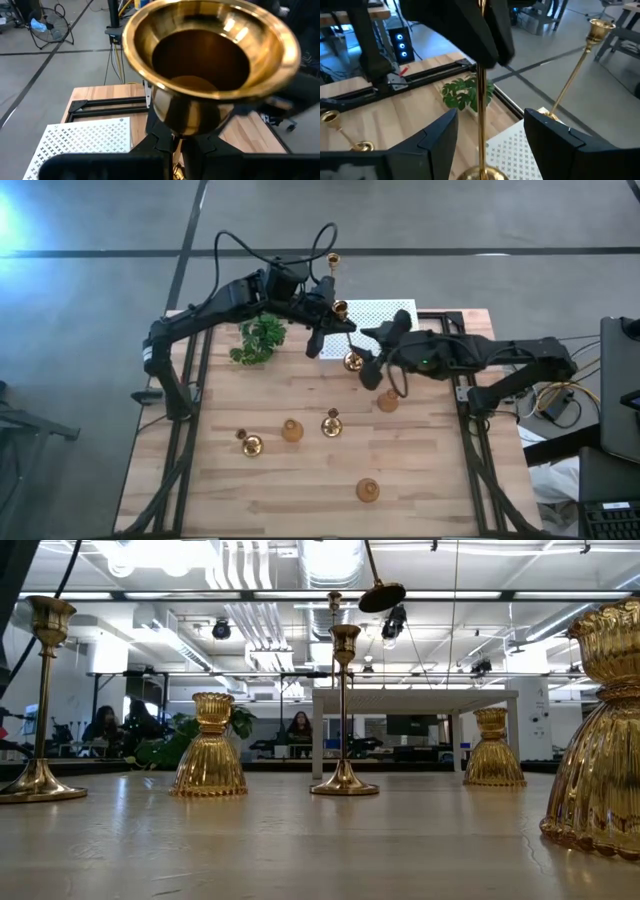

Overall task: Pick & Place candle stick holders
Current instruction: Put the top gold candle holder on the shelf

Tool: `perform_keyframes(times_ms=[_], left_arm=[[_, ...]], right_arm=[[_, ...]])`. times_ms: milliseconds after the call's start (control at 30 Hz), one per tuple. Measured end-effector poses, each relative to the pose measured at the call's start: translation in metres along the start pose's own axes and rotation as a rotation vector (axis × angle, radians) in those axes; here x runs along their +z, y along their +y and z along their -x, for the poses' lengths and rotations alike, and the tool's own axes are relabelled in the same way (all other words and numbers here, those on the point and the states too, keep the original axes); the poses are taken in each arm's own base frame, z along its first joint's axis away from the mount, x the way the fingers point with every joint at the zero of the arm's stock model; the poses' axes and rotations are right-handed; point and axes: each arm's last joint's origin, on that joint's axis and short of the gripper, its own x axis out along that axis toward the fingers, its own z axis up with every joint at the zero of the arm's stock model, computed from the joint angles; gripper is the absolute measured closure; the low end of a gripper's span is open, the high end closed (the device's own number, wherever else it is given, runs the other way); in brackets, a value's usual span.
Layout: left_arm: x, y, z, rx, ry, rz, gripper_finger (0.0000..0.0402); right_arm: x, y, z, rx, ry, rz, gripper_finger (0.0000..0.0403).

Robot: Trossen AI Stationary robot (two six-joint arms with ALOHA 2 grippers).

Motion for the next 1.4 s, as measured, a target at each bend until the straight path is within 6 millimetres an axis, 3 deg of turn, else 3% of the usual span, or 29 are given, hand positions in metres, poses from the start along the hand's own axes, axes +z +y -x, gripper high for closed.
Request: perform_keyframes(times_ms=[333,767,1000,1267,1400], left_arm=[[-0.002,0.0,0.0,-0.002,0.018,0.004,0.0384],[-0.002,0.0,0.0,-0.01,0.017,0.0,0.0384],[-0.002,0.0,0.0,-0.01,0.015,0.0,0.0382],[0.0,0.0,0.0,0.001,0.001,-0.004,0.0336],[0.001,0.0,0.001,0.01,-0.002,-0.011,0.032]], right_arm=[[0.01,0.003,-0.017,-0.014,0.003,0.019,0.0223],[0.015,0.004,-0.019,0.057,-0.031,-0.017,0.0384],[0.015,0.003,-0.02,0.055,-0.031,-0.019,0.0391],[0.013,0.001,-0.019,0.026,-0.009,-0.009,0.0393],[0.013,-0.004,-0.008,-0.034,-0.009,0.002,0.0393]])
